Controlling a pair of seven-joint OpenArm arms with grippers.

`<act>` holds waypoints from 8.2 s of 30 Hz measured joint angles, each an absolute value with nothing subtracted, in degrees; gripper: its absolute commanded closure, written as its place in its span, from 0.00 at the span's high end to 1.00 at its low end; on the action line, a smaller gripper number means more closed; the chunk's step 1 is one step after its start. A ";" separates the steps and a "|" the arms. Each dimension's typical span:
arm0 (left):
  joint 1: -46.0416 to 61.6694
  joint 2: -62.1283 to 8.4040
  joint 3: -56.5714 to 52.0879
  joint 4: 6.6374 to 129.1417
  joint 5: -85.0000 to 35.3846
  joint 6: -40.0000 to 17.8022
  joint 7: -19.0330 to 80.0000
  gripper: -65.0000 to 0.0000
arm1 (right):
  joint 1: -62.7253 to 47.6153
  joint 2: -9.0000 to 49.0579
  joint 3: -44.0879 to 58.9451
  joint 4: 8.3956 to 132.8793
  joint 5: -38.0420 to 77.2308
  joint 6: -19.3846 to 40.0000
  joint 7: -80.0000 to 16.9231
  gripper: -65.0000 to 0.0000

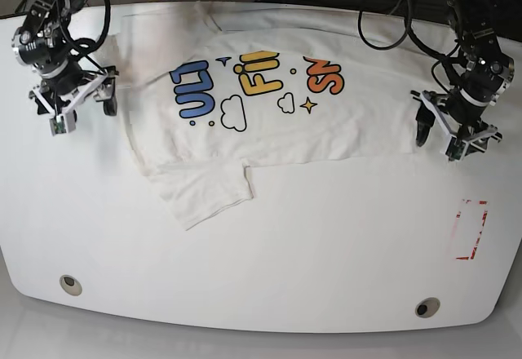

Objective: Layout the t-shirt on the table in an organized manner, then fold the t-shirt properly
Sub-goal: 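Move both grippers down along the shirt sides and grasp the edges, then lift the grasped shirt edges with both grippers and fold toward the collar, then pull the folded shirt edge with both grippers toward the collar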

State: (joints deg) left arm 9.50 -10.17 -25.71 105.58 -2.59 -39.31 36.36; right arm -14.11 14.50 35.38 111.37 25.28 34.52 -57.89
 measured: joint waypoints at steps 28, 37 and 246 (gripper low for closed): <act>-5.23 -12.10 -25.87 85.95 -2.20 -37.78 36.51 0.58 | 19.55 15.86 27.07 72.20 19.22 34.57 -55.55 0.77; -4.60 -12.60 -26.09 85.10 -1.85 -37.76 36.56 0.58 | 21.37 15.25 22.81 59.94 19.25 34.54 -49.43 0.77; -13.41 -15.70 -24.80 66.02 -2.17 -30.22 34.89 0.69 | -11.33 12.38 19.03 112.77 19.70 35.62 -72.05 0.00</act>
State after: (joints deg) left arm -13.41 -15.70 -24.80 66.02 -2.17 -30.22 34.89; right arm -11.33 12.38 19.03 112.77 19.70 35.62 -72.05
